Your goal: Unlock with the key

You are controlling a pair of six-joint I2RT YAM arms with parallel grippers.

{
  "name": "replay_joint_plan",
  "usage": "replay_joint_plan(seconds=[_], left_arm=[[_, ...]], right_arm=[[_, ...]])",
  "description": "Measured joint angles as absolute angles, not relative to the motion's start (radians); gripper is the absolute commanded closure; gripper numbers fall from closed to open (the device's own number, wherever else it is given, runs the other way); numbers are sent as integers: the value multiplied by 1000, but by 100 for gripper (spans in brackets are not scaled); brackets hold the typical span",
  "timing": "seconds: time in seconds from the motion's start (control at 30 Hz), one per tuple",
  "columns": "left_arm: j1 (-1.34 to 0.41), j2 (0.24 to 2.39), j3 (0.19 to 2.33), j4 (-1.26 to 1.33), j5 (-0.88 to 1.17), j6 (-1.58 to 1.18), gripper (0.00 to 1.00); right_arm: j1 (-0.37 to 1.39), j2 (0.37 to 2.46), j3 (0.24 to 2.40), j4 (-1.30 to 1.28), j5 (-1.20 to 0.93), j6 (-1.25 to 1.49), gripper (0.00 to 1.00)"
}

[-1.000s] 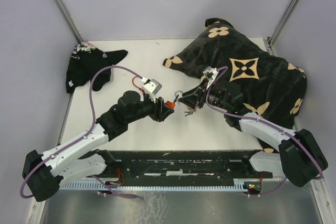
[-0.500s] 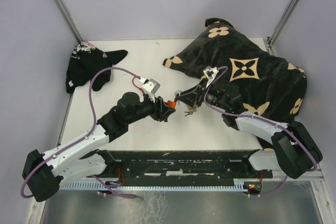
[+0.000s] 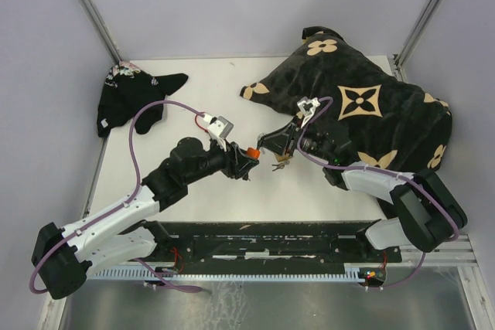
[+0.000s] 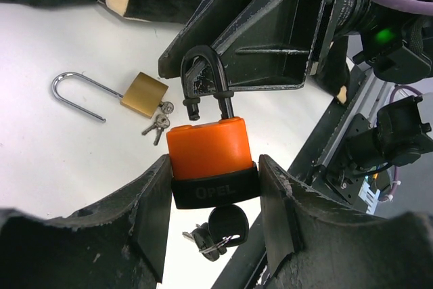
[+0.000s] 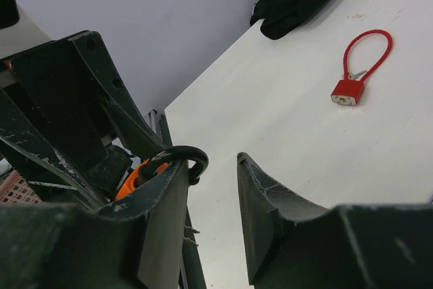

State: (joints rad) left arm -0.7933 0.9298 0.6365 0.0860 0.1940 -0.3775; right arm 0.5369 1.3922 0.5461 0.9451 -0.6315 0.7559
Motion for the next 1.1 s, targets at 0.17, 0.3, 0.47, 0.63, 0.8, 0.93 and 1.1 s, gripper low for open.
replay_joint_plan(seconds=[0.17, 0.3, 0.47, 0.63, 0.8, 0.93, 1.1], left_arm=[[-793, 930, 623, 86, 185, -378, 97], [-794, 927, 614, 81, 153, -378, 97], [-804, 931, 614, 25, 65, -378, 97], [-811, 1034, 623, -5, -22, -381, 97], [-820, 1197, 659, -16, -105, -432, 97], [-822, 1332, 713, -61, -165, -501, 95], [-820, 1533, 833, -147, -261, -618, 82]], right_arm=[[542, 1411, 548, 974, -654, 778, 87], [543, 1411, 548, 966, -653, 777, 95], [545, 1378, 562, 818, -636, 711, 98], [553, 1354, 643, 566, -614, 582, 98], [557, 1421, 714, 381, -564, 491, 98], [559, 1528, 776, 302, -519, 455, 98], [561, 1681, 902, 203, -463, 401, 98]])
